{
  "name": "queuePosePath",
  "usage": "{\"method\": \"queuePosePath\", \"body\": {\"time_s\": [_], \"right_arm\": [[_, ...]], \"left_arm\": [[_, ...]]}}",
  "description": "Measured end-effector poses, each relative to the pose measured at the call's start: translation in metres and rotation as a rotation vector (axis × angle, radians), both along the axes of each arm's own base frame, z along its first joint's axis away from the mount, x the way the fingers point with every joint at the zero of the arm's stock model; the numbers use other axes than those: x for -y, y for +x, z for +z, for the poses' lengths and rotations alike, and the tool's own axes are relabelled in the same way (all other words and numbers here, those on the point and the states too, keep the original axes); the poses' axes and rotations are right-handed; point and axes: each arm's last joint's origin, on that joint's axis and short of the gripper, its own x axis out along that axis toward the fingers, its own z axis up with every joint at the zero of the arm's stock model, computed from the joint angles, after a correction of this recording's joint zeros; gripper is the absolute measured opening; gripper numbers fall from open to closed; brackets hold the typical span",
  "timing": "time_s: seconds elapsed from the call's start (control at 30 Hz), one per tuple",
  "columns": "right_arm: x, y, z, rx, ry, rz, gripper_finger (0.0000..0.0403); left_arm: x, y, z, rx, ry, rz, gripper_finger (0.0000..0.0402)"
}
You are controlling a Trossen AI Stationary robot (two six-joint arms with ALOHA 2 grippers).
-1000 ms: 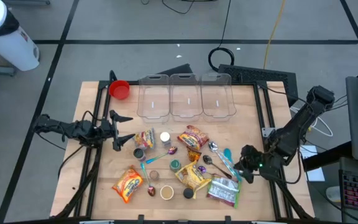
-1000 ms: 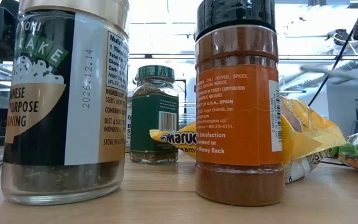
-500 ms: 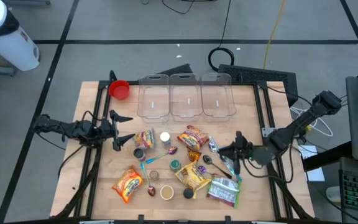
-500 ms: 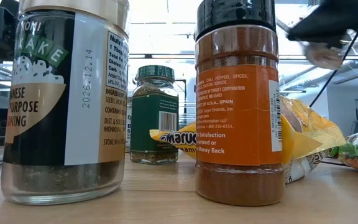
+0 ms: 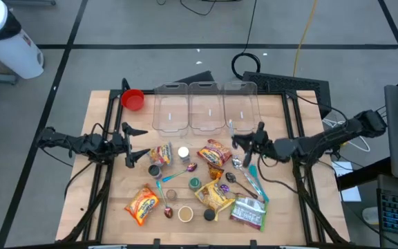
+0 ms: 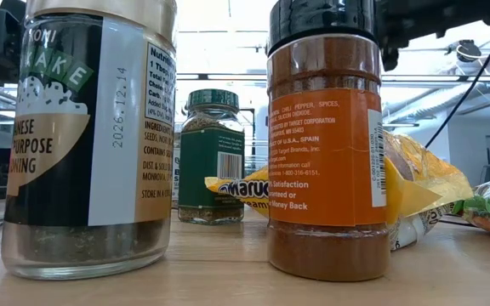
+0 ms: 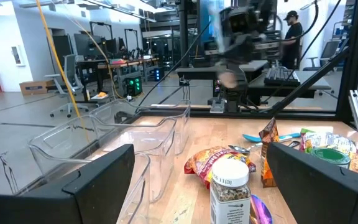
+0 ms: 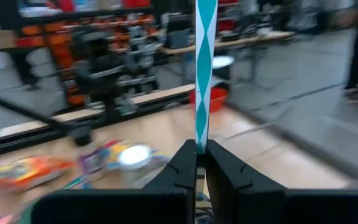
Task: Pick & Place Food Item
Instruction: Put the right white spoon into the right transparent bin
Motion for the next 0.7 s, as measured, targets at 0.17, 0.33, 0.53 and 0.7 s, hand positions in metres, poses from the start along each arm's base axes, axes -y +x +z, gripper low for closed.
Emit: {"method": "queuePosePath", "body": {"time_s": [0.17,0.33,0.53,0.7], "right_arm": [[0.045,0.002,-0.001,-0.010,0.019,-0.190,0.0008],[0.096,-0.008,-0.017,-0.112,0.149,-0.275,0.0008],[0.143,-0.025,-0.040,-0.234,0.336,-0.334,0.0008],[0.168,-0.030,-0.059,-0.296,0.427,-0.344,0.0007]], "left_arm": [[0.000,0.000,0.000,-0.001,0.000,0.000,0.0374],[0.000,0.000,0.000,0.000,0.000,0.000,0.0374],[0.000,0.000,0.000,0.000,0.000,0.000,0.0374],[0.000,0.000,0.000,0.000,0.000,0.000,0.0374]]}}
